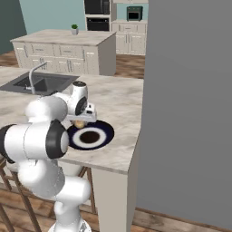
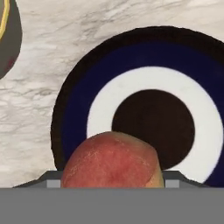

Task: Take the fruits from the plate on the dining counter and place two fruits in each bowl.

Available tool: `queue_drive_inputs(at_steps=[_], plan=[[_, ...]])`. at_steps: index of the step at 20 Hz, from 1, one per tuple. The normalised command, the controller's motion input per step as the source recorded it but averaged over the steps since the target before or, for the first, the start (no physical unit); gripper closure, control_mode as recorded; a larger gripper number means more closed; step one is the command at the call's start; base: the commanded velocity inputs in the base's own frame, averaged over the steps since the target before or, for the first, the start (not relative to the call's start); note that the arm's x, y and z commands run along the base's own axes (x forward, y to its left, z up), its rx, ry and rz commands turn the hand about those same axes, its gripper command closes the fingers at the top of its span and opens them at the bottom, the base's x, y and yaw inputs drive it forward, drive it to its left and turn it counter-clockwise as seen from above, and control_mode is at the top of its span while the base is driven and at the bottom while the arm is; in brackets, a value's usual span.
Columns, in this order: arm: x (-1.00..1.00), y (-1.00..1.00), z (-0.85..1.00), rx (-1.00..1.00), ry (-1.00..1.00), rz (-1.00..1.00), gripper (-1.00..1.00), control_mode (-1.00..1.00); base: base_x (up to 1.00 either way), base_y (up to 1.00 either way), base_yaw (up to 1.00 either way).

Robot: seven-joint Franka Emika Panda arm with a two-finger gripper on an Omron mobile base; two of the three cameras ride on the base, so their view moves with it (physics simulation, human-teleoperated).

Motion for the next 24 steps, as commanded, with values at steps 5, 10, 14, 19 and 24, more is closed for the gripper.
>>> queue_drive_inputs(at_steps=[5,10,14,19,24], plan=[[-0.88,-0.25,1.00,0.01,0.08,0.03,1.00,-1.00,0.00,0.00,0.00],[-0.93,-0.05,0.67,-0.06,-0.06,0.00,1.00,-1.00,0.00,0.00,0.00],[-1.00,-0.20,0.21,0.00,-0.41,0.00,1.00,-1.00,0.00,0.00,0.00],[-0.88,-0.24,0.38,-0.01,-0.24,0.00,1.00,-1.00,0.00,0.00,0.00],[-0.09,0.00,0.07,0.00,0.00,0.00,1.00,-1.00,0.00,0.00,0.00]])
